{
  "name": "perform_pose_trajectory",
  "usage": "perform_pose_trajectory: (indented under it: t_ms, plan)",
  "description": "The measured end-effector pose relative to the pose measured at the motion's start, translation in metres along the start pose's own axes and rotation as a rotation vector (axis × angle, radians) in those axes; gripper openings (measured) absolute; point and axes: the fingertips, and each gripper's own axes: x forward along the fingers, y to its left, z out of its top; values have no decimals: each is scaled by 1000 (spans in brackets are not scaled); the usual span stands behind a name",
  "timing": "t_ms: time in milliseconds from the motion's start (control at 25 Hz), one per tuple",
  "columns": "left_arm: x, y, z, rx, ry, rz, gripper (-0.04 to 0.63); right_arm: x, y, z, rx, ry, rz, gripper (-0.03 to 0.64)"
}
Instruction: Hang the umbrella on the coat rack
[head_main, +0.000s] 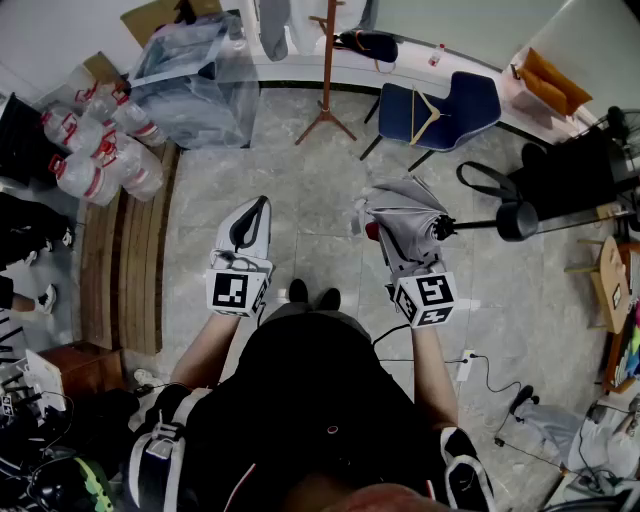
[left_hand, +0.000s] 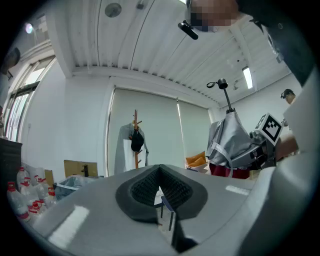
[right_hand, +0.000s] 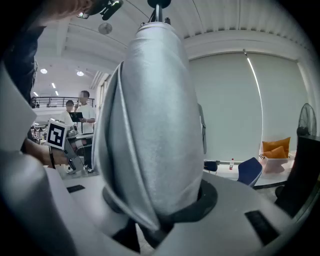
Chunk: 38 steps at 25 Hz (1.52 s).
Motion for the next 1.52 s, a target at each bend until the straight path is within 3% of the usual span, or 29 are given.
perform_pose_trajectory:
  t_ms: [1520]
  plan:
    - [20,26,-17,-16,17,-4,1,36,-17,27,-68,-40,-26,156]
